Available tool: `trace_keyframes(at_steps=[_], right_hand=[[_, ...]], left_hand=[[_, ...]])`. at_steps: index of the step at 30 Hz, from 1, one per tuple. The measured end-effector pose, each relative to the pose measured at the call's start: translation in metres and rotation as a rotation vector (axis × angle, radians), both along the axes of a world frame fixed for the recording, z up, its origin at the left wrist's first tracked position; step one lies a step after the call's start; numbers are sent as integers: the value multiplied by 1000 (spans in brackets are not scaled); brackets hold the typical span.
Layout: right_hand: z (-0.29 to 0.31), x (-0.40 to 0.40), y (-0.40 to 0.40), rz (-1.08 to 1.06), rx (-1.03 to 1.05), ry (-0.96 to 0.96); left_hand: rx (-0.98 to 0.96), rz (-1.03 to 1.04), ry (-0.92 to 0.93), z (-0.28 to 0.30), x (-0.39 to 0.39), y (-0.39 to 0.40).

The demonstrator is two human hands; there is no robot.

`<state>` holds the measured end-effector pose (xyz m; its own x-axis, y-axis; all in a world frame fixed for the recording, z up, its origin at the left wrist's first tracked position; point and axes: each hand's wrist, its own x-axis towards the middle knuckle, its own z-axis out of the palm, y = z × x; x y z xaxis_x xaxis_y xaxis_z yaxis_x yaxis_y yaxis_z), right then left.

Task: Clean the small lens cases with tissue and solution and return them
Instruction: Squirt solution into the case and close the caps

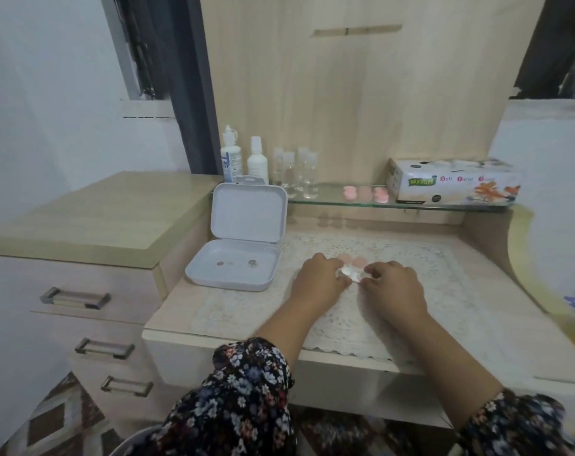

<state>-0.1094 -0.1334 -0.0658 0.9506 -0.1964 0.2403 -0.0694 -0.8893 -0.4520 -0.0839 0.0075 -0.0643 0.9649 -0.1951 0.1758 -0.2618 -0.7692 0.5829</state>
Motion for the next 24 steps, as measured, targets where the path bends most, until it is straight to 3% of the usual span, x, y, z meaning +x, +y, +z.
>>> trace_keyframes(at_steps=[9, 13, 17, 24], right_hand=[[6, 7, -2, 23, 3, 55], [9, 5, 0, 19, 130, -2], [25, 11, 6, 34, 261, -106], [74, 46, 37, 143, 418, -178]], left_hand=[[-36, 65, -39, 0, 6, -4], [-52, 63, -23, 1, 6, -1], [-193, 64, -23, 15, 7, 11], [-341, 196, -312, 69, 46, 54]])
